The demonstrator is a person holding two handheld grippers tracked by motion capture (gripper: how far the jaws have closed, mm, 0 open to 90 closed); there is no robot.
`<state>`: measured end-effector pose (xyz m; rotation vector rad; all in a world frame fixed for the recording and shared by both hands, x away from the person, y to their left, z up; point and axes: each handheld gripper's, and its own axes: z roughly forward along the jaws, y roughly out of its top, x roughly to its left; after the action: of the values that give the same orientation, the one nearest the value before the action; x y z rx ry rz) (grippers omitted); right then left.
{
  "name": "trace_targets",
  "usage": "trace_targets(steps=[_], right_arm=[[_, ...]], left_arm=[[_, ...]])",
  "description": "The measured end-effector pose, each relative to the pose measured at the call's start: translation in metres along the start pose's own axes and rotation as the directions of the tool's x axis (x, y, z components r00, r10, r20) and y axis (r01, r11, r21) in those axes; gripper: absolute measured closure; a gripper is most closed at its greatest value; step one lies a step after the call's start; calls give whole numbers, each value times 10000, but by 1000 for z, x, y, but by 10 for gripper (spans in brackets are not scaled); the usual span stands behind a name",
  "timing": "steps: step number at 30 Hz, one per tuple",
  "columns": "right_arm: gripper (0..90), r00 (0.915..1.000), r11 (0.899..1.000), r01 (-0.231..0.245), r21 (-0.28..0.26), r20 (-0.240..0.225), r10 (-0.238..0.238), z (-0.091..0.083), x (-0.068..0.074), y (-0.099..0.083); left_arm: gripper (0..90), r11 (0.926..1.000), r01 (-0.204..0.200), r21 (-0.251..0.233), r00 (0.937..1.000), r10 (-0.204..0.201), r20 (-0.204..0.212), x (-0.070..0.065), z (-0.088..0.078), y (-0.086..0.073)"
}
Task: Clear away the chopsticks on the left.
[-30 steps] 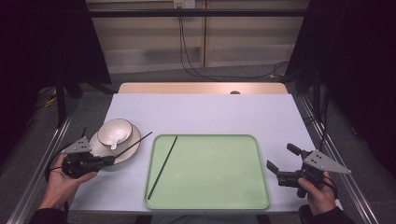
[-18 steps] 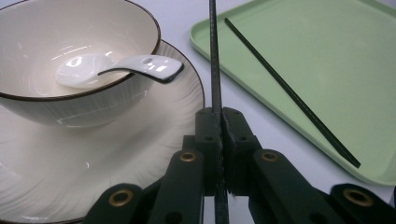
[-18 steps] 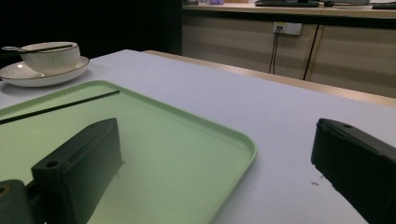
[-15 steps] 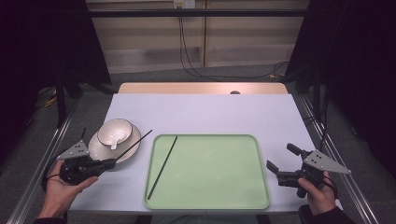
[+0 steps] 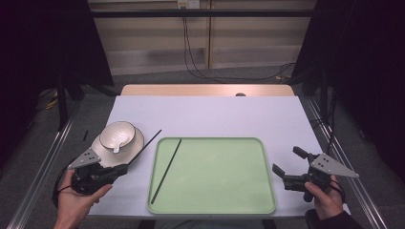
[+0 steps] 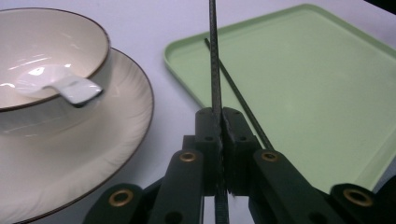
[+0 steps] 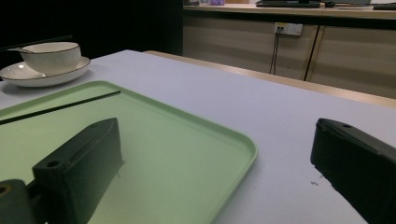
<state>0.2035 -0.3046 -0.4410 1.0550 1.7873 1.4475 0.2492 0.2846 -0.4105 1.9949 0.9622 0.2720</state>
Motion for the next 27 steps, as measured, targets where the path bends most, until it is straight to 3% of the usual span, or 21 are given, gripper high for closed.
trace_targets(steps=[5,18,27], right_arm=[[15,10000,10000,-13,-11,11,13,0,0,0],[15,10000,10000,-4,-10,-21,4,0,0,0],[15,10000,10000,-3,-8,-22,3,0,0,0]], left_arm=[[861,9991,412,115,9991,-412,27,-15,10,0],[861,9962,837,256,9964,-834,-120,-37,33,5],[861,9892,1422,344,9894,-1411,-345,-49,54,7]])
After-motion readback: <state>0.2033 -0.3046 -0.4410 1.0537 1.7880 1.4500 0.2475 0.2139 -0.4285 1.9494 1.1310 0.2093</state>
